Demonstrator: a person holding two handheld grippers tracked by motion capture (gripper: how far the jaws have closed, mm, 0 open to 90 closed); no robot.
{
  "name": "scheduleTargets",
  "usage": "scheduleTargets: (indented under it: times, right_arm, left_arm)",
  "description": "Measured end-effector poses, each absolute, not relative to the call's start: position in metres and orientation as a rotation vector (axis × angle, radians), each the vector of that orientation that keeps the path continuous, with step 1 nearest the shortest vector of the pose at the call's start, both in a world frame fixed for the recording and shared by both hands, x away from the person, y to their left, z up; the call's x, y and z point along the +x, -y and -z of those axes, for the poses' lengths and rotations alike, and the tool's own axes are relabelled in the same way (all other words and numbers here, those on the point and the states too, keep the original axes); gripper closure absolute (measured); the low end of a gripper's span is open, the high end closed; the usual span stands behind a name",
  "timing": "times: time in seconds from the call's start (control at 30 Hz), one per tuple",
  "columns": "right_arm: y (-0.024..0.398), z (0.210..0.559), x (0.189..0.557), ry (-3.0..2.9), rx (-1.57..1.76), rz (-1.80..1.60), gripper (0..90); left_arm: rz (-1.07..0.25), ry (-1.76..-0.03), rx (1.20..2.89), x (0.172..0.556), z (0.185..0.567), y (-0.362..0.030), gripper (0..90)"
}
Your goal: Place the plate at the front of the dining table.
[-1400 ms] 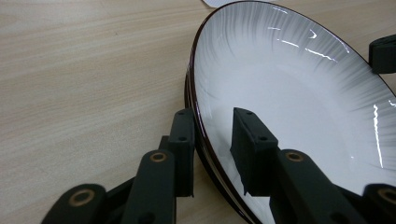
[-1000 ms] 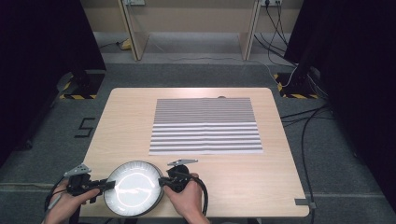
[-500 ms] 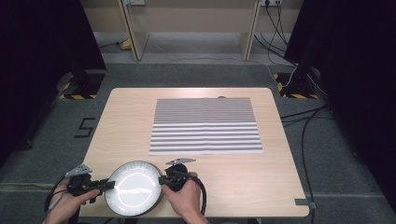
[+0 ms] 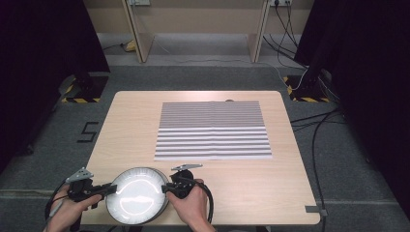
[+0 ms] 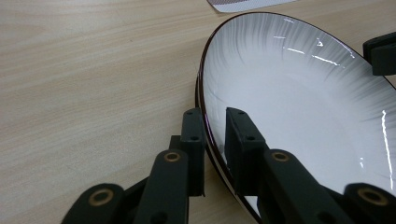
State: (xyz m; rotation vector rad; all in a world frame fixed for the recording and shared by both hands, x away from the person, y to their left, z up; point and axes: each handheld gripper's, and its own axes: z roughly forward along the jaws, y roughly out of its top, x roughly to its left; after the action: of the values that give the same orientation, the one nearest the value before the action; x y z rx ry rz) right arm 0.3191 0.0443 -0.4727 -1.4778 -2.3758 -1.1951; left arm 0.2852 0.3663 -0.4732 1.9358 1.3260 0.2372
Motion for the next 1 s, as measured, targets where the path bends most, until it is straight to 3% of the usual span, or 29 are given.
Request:
scheduleTargets:
  times: [1.0]
  right_arm:
    - [-0.054, 0.476, 0.326, 2.289, -1.500, 1.088, 70.6]
  left_arm:
    - [-0.289, -1.343, 1.915, 0.279, 0.471, -0.367, 78.4]
